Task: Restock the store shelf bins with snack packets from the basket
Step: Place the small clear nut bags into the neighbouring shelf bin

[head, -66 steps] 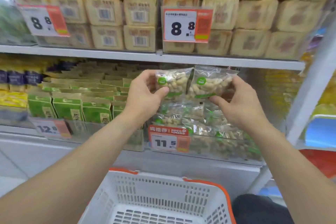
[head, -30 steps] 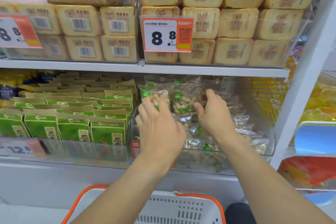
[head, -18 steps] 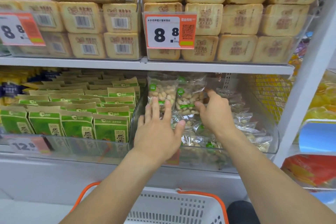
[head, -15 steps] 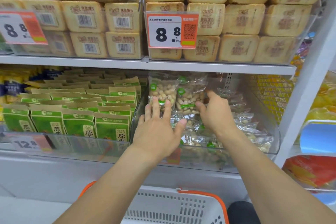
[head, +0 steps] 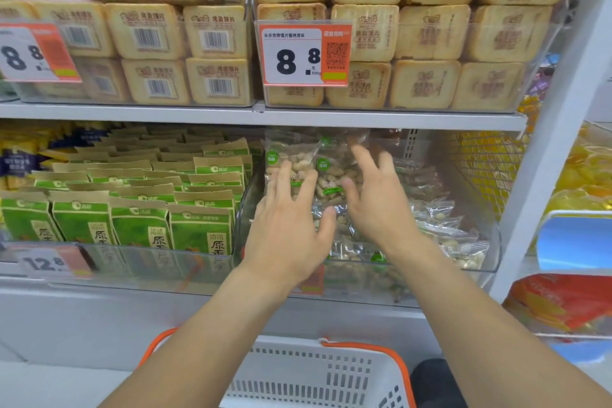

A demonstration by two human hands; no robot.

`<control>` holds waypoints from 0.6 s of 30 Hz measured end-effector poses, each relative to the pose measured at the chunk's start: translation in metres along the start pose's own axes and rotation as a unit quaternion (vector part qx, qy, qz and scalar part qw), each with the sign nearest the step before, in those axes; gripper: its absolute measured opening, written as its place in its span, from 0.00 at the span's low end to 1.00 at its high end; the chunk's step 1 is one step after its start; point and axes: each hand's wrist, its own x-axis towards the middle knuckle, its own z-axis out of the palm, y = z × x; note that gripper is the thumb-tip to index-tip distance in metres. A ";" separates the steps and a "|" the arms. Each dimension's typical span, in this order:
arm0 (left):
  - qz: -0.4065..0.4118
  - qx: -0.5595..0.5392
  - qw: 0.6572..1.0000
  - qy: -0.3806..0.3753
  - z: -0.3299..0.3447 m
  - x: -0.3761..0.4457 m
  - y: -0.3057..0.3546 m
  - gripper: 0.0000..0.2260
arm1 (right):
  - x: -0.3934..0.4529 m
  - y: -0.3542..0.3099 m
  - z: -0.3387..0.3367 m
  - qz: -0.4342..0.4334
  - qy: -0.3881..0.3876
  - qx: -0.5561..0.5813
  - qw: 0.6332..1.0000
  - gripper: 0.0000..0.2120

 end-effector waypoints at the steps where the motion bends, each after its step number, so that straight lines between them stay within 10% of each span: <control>1: -0.003 0.013 1.000 -0.012 0.001 0.002 -0.001 0.32 | 0.001 0.000 0.002 0.001 -0.025 -0.011 1.000 0.23; 11: -0.039 0.030 0.995 -0.082 0.002 0.011 0.006 0.31 | 0.000 0.010 -0.009 0.021 -0.164 -0.011 0.986 0.27; 18: 0.003 0.020 0.999 0.026 -0.003 -0.014 0.017 0.20 | -0.027 0.051 -0.073 0.026 -0.115 -0.098 0.988 0.25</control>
